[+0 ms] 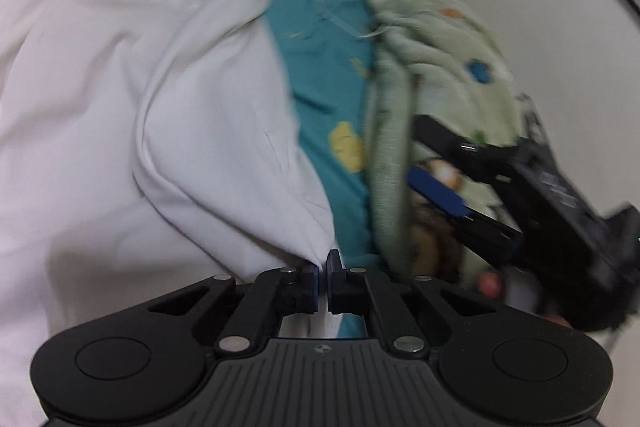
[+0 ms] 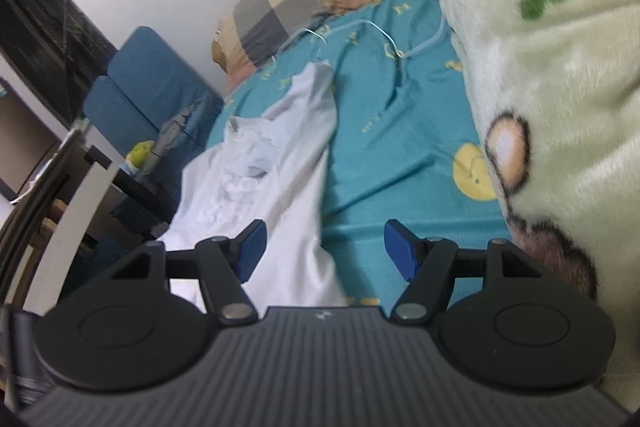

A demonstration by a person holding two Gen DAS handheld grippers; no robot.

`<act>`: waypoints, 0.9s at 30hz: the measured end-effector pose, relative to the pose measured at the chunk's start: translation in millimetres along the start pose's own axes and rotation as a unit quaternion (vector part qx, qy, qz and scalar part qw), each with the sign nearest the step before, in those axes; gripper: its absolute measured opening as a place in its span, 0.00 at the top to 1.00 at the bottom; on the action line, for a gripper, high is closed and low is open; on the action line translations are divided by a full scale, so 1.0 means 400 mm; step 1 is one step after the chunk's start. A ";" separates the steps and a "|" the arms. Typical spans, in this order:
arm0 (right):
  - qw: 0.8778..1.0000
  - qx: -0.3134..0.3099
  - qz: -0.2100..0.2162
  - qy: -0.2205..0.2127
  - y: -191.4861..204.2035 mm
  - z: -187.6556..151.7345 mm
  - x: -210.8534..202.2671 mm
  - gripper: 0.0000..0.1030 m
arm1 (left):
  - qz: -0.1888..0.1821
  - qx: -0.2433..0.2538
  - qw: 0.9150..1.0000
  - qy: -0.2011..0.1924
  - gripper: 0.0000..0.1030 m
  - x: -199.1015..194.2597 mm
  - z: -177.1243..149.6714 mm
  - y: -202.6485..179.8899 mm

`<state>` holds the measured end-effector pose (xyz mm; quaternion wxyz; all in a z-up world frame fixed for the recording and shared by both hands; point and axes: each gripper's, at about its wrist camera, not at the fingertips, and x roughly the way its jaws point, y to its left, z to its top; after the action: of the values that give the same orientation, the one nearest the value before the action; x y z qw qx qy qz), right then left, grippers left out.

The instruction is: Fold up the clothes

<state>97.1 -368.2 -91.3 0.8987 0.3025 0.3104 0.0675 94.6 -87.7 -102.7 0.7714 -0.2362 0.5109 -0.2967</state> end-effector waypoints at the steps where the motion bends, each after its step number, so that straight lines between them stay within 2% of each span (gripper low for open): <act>1: 1.000 -0.007 0.003 -0.003 0.005 0.001 -0.003 0.34 | -0.010 0.012 1.000 0.003 0.97 -0.020 -0.003 -0.006; 3: 1.000 -0.021 0.010 0.001 0.017 -0.001 -0.002 0.34 | 0.000 0.019 1.000 0.019 0.96 -0.033 -0.018 0.008; 7: 0.998 -0.054 0.012 0.027 0.050 -0.013 0.025 0.34 | 0.060 0.005 0.997 0.050 0.96 -0.012 -0.058 0.080; 11: 0.995 -0.080 0.000 0.053 0.071 -0.030 0.046 0.34 | 0.072 -0.029 0.995 0.063 0.94 0.019 -0.055 0.135; 15: 0.993 -0.092 0.013 0.073 0.087 -0.044 0.062 0.34 | 0.080 -0.015 0.995 0.063 0.92 0.023 -0.054 0.128; 19: 0.992 -0.097 0.033 0.075 0.101 -0.053 0.064 0.34 | 0.082 -0.006 0.995 0.059 0.77 -0.006 -0.059 0.119; 23: 0.991 -0.102 0.048 0.066 0.114 -0.060 0.051 0.38 | 0.084 0.001 0.995 0.043 0.51 -0.072 -0.046 0.098; 25: 0.991 -0.104 0.052 0.065 0.121 -0.064 0.049 0.40 | 0.084 0.005 0.996 0.029 0.48 -0.103 -0.034 0.087; 27: 0.991 -0.105 0.053 0.070 0.130 -0.071 0.056 0.51 | 0.090 0.009 0.996 0.012 0.44 -0.134 -0.016 0.080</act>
<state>101.4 -305.1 -90.1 0.8966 0.2173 0.3470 0.1684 79.7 -27.8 -91.8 0.7907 -0.1789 0.5370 -0.2333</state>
